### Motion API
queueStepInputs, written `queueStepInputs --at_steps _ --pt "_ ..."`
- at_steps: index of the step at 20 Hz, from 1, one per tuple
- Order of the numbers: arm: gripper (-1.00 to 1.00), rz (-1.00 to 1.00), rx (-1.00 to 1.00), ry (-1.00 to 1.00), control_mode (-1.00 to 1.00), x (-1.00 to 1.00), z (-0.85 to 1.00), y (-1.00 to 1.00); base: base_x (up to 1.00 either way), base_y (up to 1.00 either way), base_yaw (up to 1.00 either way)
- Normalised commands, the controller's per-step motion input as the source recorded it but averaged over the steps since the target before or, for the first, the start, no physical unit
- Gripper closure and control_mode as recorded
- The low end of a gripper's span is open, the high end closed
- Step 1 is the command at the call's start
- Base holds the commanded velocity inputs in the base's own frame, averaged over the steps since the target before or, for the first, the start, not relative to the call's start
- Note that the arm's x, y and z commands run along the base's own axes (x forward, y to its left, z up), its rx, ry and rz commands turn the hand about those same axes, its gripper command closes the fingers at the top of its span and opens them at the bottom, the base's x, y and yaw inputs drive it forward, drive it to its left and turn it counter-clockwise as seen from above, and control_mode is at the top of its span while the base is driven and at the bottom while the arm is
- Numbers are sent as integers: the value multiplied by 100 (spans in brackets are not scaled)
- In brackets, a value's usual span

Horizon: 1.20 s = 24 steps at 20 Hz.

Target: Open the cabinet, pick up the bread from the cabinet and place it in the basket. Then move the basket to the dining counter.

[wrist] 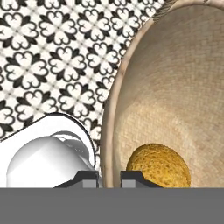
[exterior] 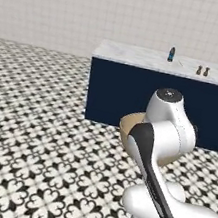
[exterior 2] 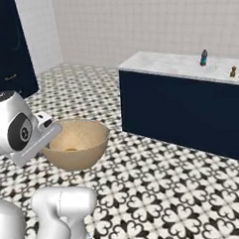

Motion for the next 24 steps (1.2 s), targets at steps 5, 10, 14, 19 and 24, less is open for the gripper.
queueStepInputs --at_steps 5,10,14,19,24 --pt "100 0 0 0 100 0 0 0 100 82 -54" --pt "100 0 0 0 100 0 0 0 100 77 -55" --pt "100 0 0 0 100 0 0 0 100 42 -33" --pt "100 0 0 0 100 0 0 0 98 30 -6" --pt "100 0 0 0 100 0 0 0 95 15 1"
